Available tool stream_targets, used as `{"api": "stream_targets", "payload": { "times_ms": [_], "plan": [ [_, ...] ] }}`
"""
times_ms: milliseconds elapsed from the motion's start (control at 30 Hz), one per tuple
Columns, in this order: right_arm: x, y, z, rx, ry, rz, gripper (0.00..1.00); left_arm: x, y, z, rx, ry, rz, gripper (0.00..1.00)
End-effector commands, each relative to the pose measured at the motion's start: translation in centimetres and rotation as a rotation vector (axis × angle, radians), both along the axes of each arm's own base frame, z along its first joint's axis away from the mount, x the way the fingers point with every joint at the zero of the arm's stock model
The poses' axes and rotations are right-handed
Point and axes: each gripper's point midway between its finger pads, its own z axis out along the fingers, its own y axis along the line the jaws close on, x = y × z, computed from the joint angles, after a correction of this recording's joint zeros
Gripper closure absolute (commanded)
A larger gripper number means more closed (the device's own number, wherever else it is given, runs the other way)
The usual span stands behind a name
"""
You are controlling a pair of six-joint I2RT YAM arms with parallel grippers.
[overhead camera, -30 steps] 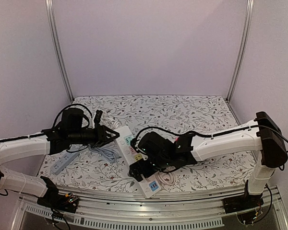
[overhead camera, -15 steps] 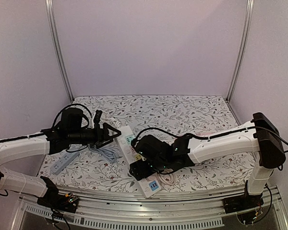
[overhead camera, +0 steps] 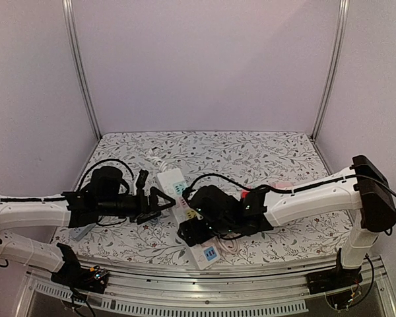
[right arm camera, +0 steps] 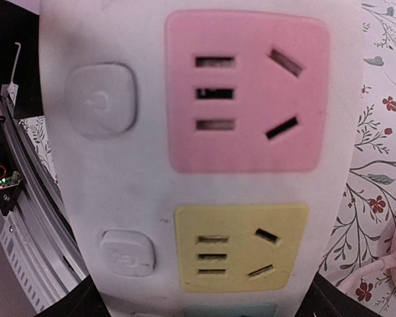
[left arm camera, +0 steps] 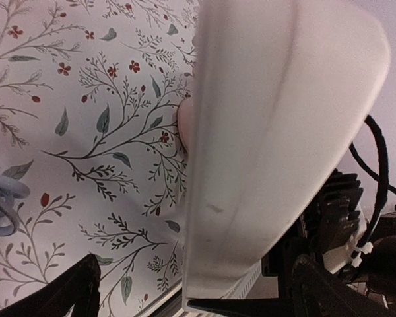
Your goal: Pull the plug off the socket
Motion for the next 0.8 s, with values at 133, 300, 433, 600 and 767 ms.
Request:
{"api": "stream_targets", "payload": {
  "times_ms": [133,300,433,600,767],
  "plan": [
    [1.2,2.4,6.9,0.214,-0.100,-0.001,0.42,-1.9,-3.1,-0.2,-0.054,-0.003,-0.045,0.01],
    [1.2,2.5,7.4,0.231,-0.102,-0.001,0.42,-2.8,-4.6,-0.6,-0.078,0.016,-0.080,0.05],
    [1.1,2.5,7.8,0.241,-0.103,0.002,0.42,-2.9,-5.3,-0.7,-0.091,0.019,-0.092,0.17],
    [1.0,2.5,7.9,0.251,-0.098,0.008,0.42,-2.8,-5.9,-0.7,-0.091,0.016,-0.097,0.28],
    [0.9,2.3,8.5,0.282,-0.098,0.002,0.42,-2.7,-5.3,-2.3,-0.041,0.044,-0.066,0.26]
  ]
}}
